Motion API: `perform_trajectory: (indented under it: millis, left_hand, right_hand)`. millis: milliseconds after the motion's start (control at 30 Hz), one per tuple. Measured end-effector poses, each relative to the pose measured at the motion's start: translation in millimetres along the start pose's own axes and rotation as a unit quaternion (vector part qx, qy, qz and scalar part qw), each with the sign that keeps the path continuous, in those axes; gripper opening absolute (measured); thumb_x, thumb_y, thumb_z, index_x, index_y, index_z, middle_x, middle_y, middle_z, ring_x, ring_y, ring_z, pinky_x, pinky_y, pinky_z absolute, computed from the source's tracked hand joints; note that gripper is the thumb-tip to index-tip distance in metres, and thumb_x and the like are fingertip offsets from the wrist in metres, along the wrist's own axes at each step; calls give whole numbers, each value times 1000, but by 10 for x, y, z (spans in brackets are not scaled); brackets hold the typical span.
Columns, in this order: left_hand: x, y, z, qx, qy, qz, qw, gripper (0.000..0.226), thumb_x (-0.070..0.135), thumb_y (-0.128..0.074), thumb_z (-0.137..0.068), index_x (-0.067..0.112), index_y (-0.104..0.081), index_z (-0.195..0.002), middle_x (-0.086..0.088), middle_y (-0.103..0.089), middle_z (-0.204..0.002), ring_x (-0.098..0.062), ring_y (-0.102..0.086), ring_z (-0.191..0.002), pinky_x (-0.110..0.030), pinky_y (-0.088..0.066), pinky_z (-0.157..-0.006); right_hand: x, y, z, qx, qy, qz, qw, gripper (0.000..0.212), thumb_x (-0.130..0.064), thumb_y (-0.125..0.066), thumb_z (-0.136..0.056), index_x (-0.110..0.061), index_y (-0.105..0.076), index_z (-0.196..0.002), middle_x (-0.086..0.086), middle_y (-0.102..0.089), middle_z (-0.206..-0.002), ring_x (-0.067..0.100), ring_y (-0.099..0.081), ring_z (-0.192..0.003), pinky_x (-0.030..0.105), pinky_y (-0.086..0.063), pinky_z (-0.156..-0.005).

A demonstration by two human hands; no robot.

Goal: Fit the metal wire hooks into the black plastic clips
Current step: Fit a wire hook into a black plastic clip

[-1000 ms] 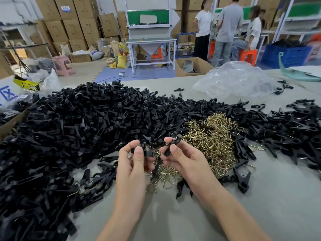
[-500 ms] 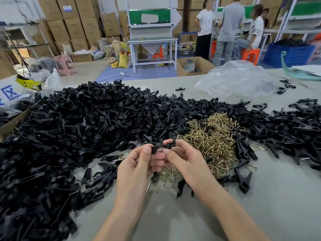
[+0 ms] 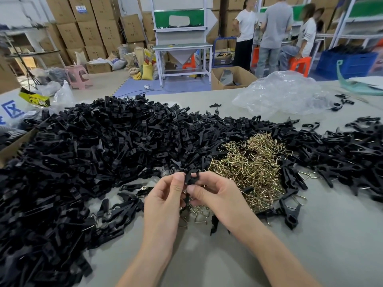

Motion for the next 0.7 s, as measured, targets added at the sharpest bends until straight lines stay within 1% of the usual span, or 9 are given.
perform_trajectory:
  millis: [67,200,300,367,500,633,700]
  left_hand:
    - [3,-7,-2,0,-1,-1,1000,30,49,-64,-85,22,-76,-91,2,-71,-76,-8,-62,-68,-17,-51,-59]
    - [18,2,-5,13,-7,7,1000,32,51,-65,-80,22,-77,-89,2,-68,-72,-6,-61,-66,-18,-52,-60]
    - [29,15,-6,13,-12,3,1000,31,50,-65,-80,23,-76,-90,2,-69,-73,-6,-61,-65,-18,-52,-59]
    - [30,12,-1,10,-20,-10,1000,27,48,-65,-82,24,-76,-89,4,-70,-73,-4,-61,-65,-17,-52,-58]
    - [31,-1,6,12,-33,-28,999,26,45,-65,-82,23,-75,-89,4,-70,-73,-4,-61,-66,-18,-53,-60]
    - [28,0,6,19,-38,-30,999,29,46,-64,-82,20,-75,-89,3,-70,-72,-4,-61,-64,-17,-53,-59]
    - [30,1,9,19,-37,-32,999,28,47,-64,-82,21,-75,-88,2,-69,-72,-5,-61,-64,-17,-52,-58]
  right_hand:
    - [3,10,-7,6,-1,-6,1000,19,-11,-72,-92,-26,-78,-102,-3,-77,-96,13,-73,-92,27,-60,-78]
    - [-7,3,-13,0,0,-11,1000,24,-12,-72,-92,-34,-79,-98,-3,-77,-98,10,-73,-91,25,-59,-76]
    - [-2,2,-11,-5,-1,-9,1000,21,-13,-73,-92,-30,-78,-101,-2,-77,-100,11,-72,-92,25,-59,-75]
    - [5,6,-14,-2,-3,-11,1000,19,-13,-73,-92,-29,-78,-102,-2,-77,-97,12,-72,-91,26,-60,-75]
    - [9,16,-21,9,-7,-14,1000,20,-13,-74,-91,-30,-78,-101,-3,-76,-92,13,-72,-89,27,-60,-75]
    - [-2,14,-13,0,-7,-2,1000,22,-15,-73,-91,-35,-78,-101,-9,-76,-90,8,-72,-87,24,-59,-74]
    - [-7,16,-12,0,-6,2,1000,21,-15,-73,-91,-34,-78,-101,-9,-76,-91,7,-71,-87,24,-59,-74]
Point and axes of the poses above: each hand's wrist, its own z-axis away from the middle knuckle, its own y-axis out of the back of the hand, x = y × z, the point moved 1 cm from there along -z, towards the middle knuckle
